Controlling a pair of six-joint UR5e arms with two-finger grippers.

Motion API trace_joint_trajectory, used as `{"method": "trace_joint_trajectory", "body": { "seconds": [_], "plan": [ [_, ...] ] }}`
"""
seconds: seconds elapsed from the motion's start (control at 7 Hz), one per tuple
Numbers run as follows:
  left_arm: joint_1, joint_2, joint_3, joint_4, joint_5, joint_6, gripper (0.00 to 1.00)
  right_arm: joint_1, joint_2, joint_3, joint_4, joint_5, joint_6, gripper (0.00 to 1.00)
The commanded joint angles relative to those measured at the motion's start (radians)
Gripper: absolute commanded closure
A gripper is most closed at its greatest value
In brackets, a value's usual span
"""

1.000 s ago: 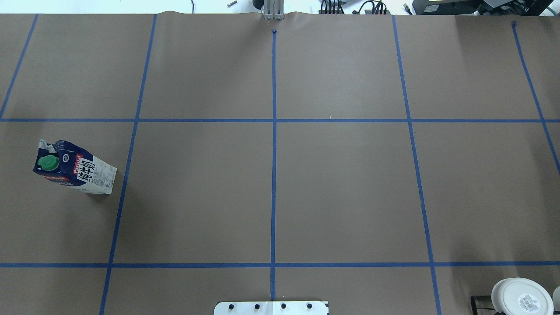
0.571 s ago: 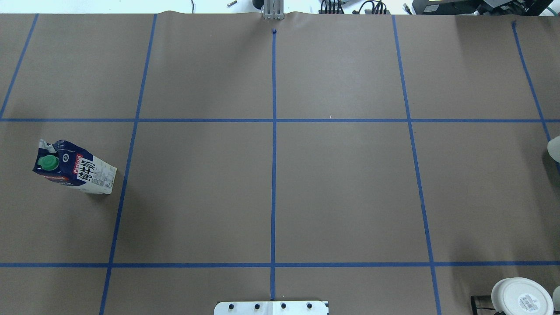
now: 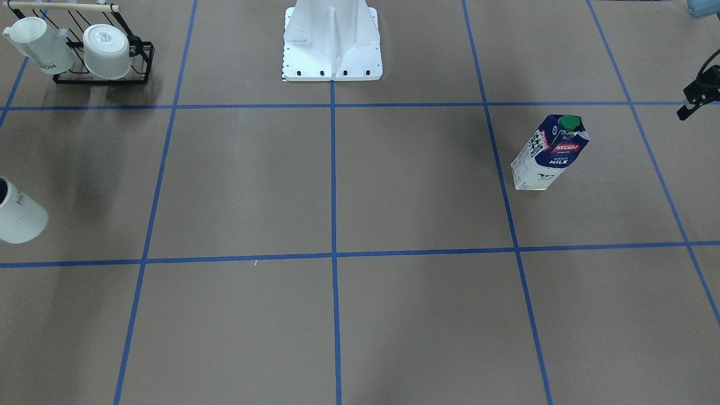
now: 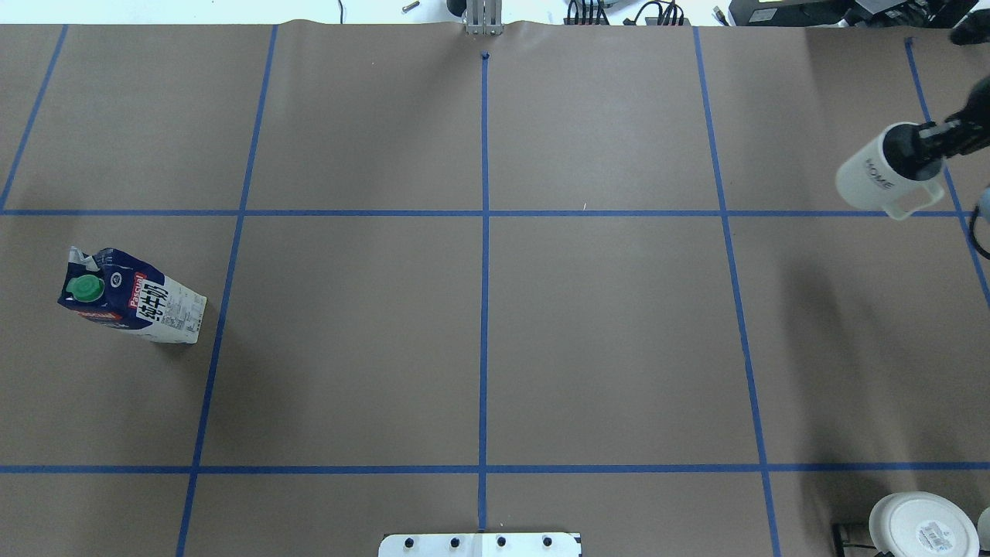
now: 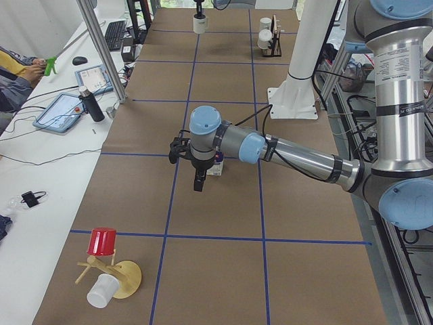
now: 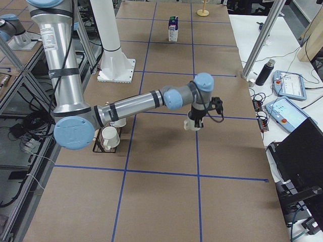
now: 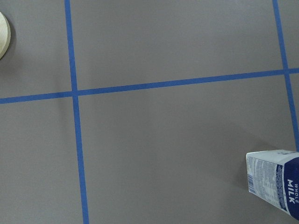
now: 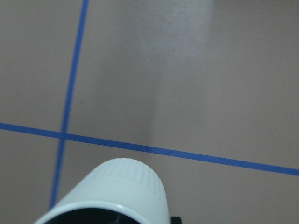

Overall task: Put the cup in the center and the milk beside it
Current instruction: 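Carry the white mug with the right gripper to the table center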

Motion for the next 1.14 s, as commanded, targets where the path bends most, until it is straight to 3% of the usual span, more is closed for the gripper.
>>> {"method": "trace_joint_trajectory", "body": {
  "seconds": [0.0, 0.14, 0.29, 0.43, 0.57, 0.71, 1.0],
  "plan": [
    [0.002, -0.008, 0.015, 0.0, 0.003, 0.001, 0.02, -0.278, 0.256, -0.019, -0.116, -0.156, 0.358, 1.0],
    [0.002, -0.01, 0.013, 0.0, 0.003, 0.001, 0.02, -0.337, 0.383, -0.165, -0.041, -0.16, 0.483, 1.0],
    [0.001, -0.01, 0.009, 0.0, 0.003, 0.0, 0.02, -0.371, 0.441, -0.274, 0.029, -0.162, 0.53, 1.0],
    [0.001, -0.007, 0.009, 0.0, 0.003, 0.0, 0.02, -0.379, 0.465, -0.287, 0.042, -0.159, 0.547, 1.0],
    [-0.001, -0.001, 0.004, 0.0, 0.003, 0.0, 0.02, -0.426, 0.546, -0.362, 0.048, -0.175, 0.635, 1.0],
    [-0.001, -0.001, 0.004, 0.0, 0.003, 0.0, 0.02, -0.445, 0.659, -0.505, 0.055, -0.194, 0.651, 1.0],
    [-0.001, 0.001, 0.003, 0.0, 0.003, -0.002, 0.02, -0.473, 0.7, -0.624, 0.206, -0.203, 0.734, 1.0]
  ]
}}
